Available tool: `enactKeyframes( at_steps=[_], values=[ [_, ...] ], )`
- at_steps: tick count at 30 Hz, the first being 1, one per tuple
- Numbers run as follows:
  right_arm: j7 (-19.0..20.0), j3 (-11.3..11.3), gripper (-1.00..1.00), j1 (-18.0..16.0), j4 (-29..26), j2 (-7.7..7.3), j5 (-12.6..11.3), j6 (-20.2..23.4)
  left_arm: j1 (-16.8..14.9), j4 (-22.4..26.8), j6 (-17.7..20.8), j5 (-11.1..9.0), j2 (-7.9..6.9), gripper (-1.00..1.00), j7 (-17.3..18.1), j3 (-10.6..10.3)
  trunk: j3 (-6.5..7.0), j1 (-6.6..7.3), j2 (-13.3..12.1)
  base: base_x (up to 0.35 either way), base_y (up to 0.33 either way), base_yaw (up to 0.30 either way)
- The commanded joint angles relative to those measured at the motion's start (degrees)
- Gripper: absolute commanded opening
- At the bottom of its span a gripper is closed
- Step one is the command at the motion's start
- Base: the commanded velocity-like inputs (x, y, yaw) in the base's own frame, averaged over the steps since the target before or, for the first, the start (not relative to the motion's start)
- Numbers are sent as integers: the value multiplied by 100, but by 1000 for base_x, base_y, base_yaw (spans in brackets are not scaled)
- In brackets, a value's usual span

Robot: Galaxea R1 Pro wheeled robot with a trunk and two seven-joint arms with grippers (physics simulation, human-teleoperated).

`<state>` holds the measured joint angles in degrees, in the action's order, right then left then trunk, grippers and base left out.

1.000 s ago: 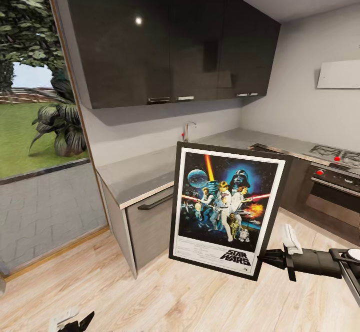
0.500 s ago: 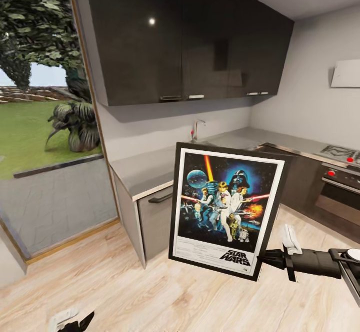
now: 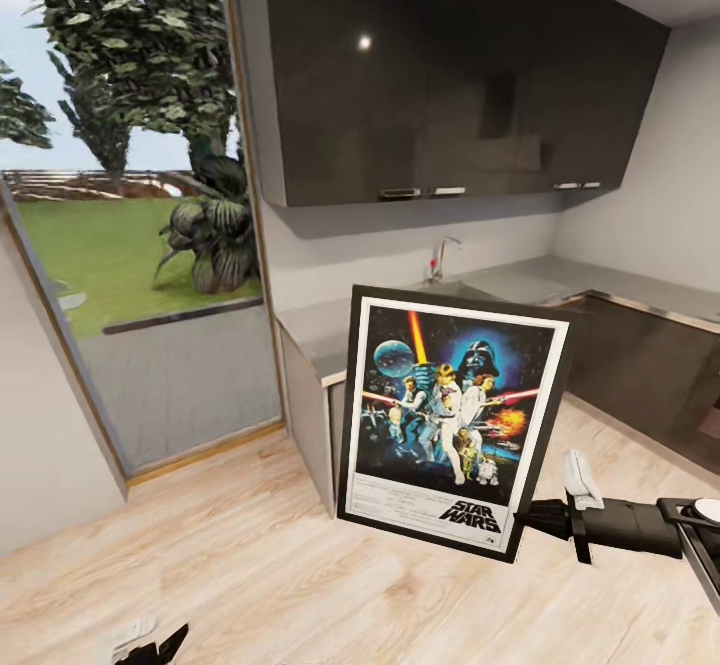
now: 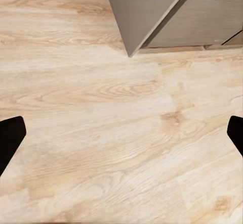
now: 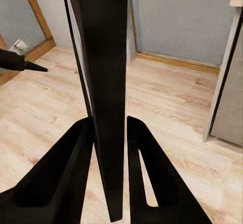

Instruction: Pick up the poster from the kitchen countertop and hang it on one of the wall nails in the kitchen.

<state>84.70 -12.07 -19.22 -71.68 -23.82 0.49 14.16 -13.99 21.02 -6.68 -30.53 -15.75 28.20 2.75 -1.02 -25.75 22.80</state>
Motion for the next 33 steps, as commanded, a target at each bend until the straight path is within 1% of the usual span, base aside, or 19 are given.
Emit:
enactKeyframes(
  at_steps=[1,4,8,33],
  values=[
    [30,-6,-100,-3,-4,0,4,70,-7,-10,0,-21,0,100,37,15,-13,-3,11,-15,17,262],
    [30,-6,-100,-3,-4,0,4,67,-7,-10,0,-22,-4,100,37,15,-21,-3,11,-9,62,263],
    [29,-6,-100,-3,-4,0,4,68,-7,-10,0,-23,-7,100,37,15,-31,-3,11,-3,207,264],
    [29,-4,-100,-3,-4,0,4,61,-7,-9,0,-23,-15,100,37,24,-75,-3,11,0,286,266]
  ],
)
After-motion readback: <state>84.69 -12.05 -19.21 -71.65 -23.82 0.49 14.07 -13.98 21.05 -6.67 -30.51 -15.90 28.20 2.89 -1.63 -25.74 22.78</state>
